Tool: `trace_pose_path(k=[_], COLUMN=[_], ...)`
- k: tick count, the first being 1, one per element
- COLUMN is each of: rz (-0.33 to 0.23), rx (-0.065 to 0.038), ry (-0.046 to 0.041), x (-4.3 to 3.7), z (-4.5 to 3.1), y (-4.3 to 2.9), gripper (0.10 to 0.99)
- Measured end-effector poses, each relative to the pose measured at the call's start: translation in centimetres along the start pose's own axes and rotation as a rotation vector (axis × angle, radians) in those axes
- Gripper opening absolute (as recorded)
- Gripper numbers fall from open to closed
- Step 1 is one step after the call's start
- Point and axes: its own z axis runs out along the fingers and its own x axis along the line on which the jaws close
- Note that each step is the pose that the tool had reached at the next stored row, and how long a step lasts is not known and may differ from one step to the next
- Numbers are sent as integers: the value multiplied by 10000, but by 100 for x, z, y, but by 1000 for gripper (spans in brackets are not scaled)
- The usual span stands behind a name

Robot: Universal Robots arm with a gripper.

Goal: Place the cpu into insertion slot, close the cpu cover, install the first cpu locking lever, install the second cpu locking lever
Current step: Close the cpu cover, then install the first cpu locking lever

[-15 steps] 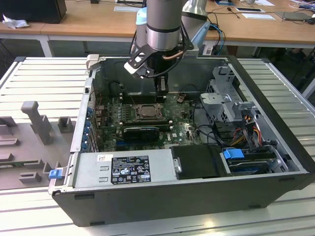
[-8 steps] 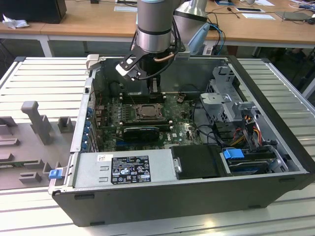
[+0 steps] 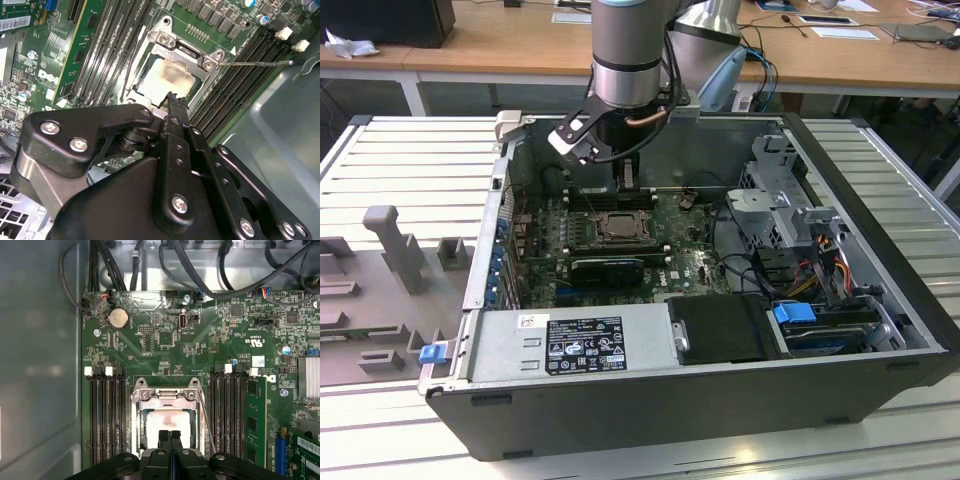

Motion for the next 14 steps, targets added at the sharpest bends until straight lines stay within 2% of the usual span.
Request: trace_pose_path(k=[9,14], rz=[0,0], rx=[1,0], ry=[-1,-1], x=[0,1], z=[-4,-42], y=[-10,-9], gripper=[106,106])
